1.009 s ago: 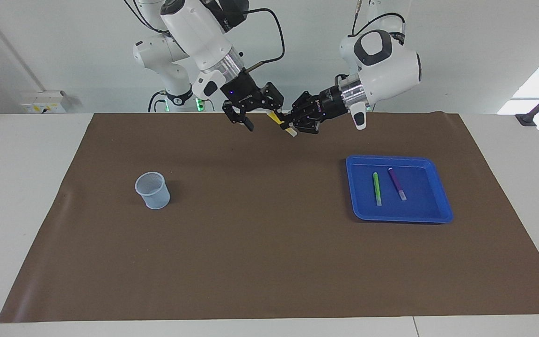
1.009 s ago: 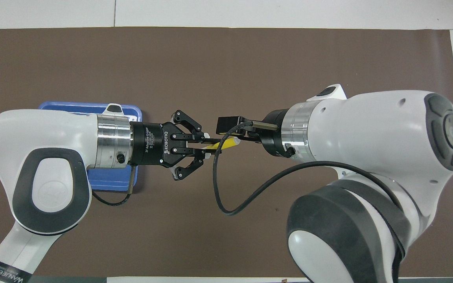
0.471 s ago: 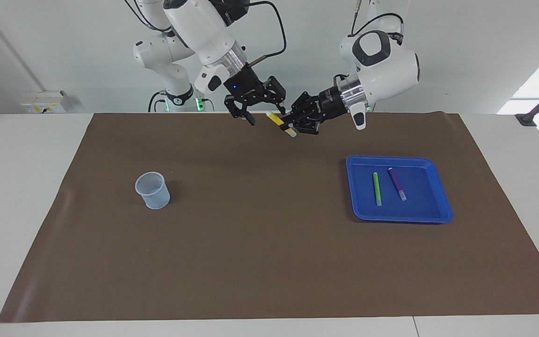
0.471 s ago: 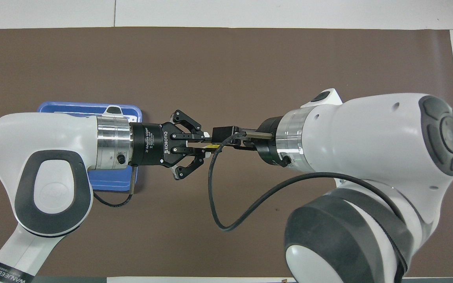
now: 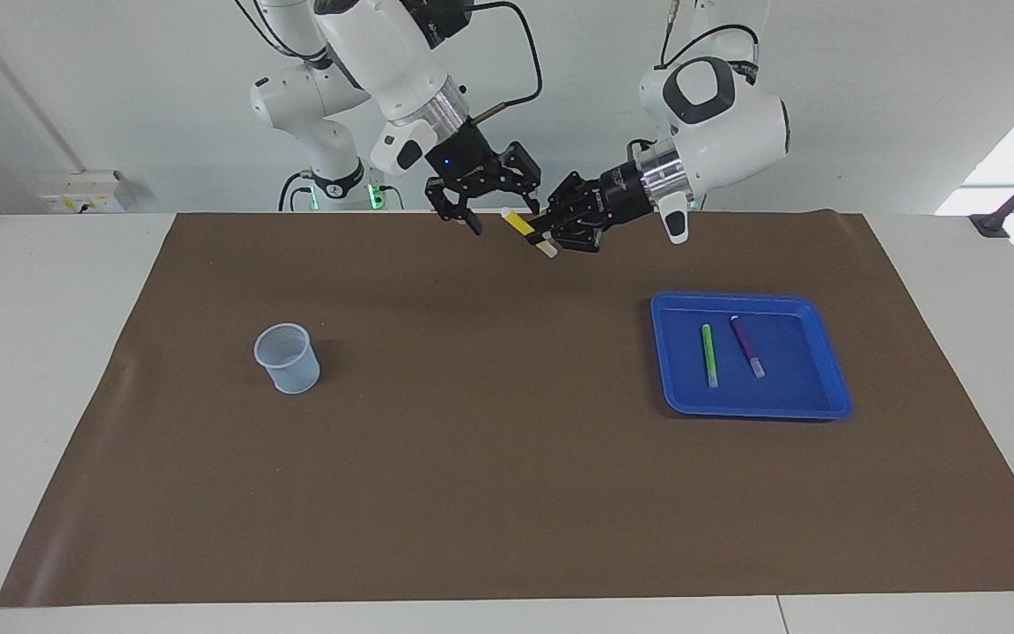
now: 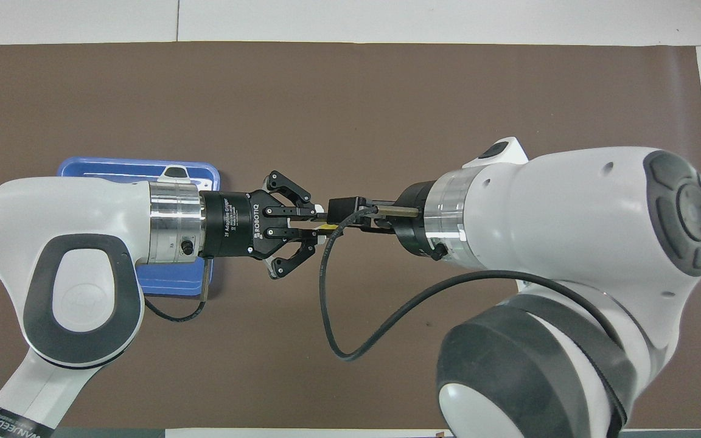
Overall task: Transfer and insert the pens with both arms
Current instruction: 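Close the right gripper on the yellow pen tip held by the left gripper, then carry the pen to the cup with the right gripper while the left gripper returns, then drop the yellow pen into the white cup with the right gripper, then grasp the purple pen in the tray with the left gripper, then lift the purple pen with the left gripper while the right gripper approaches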
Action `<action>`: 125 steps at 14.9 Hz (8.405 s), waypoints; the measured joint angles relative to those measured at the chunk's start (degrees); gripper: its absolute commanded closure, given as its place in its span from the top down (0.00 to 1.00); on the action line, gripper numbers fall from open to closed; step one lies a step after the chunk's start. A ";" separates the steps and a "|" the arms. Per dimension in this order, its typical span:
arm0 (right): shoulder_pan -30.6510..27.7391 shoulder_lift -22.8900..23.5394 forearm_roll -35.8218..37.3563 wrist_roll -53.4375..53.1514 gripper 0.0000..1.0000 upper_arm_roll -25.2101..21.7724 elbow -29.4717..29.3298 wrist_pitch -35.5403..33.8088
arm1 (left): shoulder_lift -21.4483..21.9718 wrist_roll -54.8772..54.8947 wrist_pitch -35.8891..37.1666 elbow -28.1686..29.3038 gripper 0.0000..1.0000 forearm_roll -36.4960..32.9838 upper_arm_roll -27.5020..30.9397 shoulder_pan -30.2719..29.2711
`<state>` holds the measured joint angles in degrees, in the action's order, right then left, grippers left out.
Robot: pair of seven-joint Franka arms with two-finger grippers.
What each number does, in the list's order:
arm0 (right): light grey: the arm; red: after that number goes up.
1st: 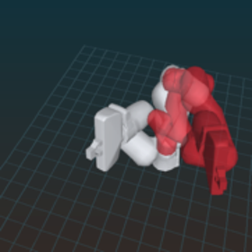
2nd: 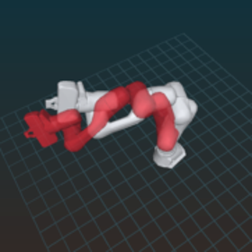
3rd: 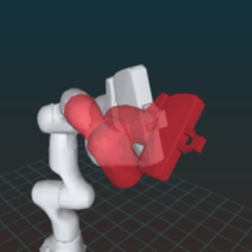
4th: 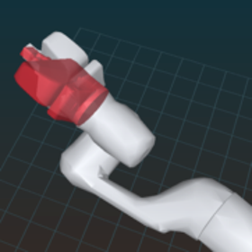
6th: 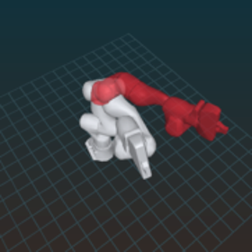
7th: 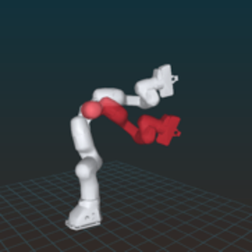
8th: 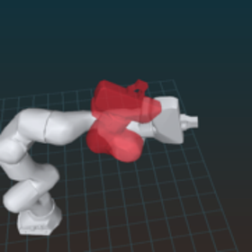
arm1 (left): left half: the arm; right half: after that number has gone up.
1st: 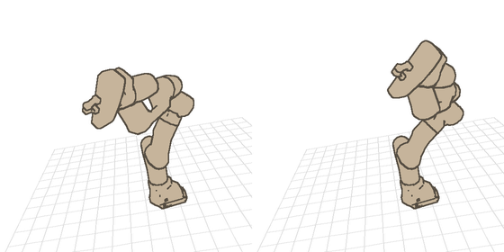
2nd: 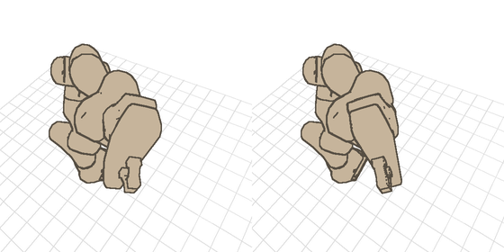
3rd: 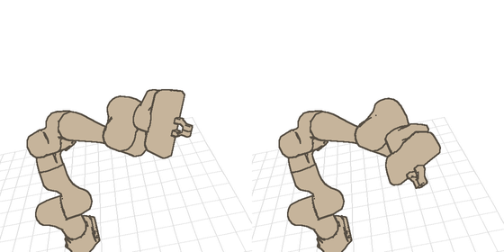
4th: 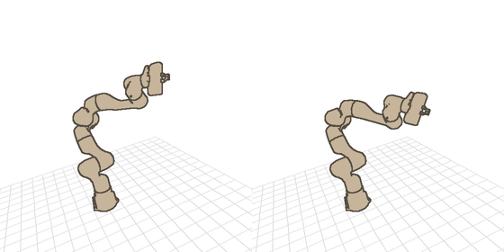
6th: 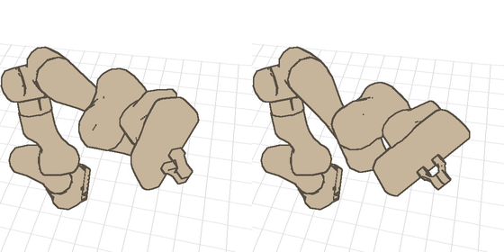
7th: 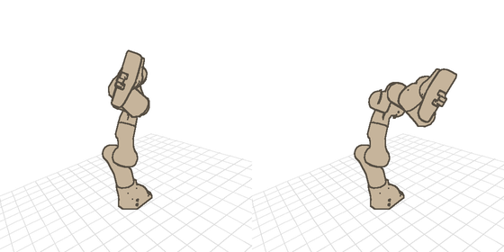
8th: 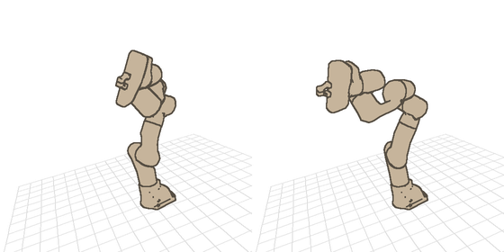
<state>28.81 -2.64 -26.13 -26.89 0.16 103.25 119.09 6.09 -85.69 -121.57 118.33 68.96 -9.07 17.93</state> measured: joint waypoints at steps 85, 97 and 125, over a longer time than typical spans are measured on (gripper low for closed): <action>-27.65 -6.48 27.88 32.42 1.00 -0.78 14.45 0.74 | -19.23 96.17 -6.65 1.85 0.73 -67.57 1.42 -25.34; -27.49 5.01 26.42 22.36 1.00 -0.47 -22.36 -36.17 | -19.22 95.84 -6.59 2.12 0.00 -67.57 1.42 -25.45; -27.40 0.33 8.32 21.43 1.00 0.19 -12.83 -31.00 | -6.68 17.38 22.41 -11.88 0.00 -17.06 -2.76 -19.03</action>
<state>1.41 -2.31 -17.80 -5.47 0.36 90.42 88.09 -0.59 -68.31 -99.16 106.46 51.90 -11.83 -1.10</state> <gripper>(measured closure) 0.000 0.837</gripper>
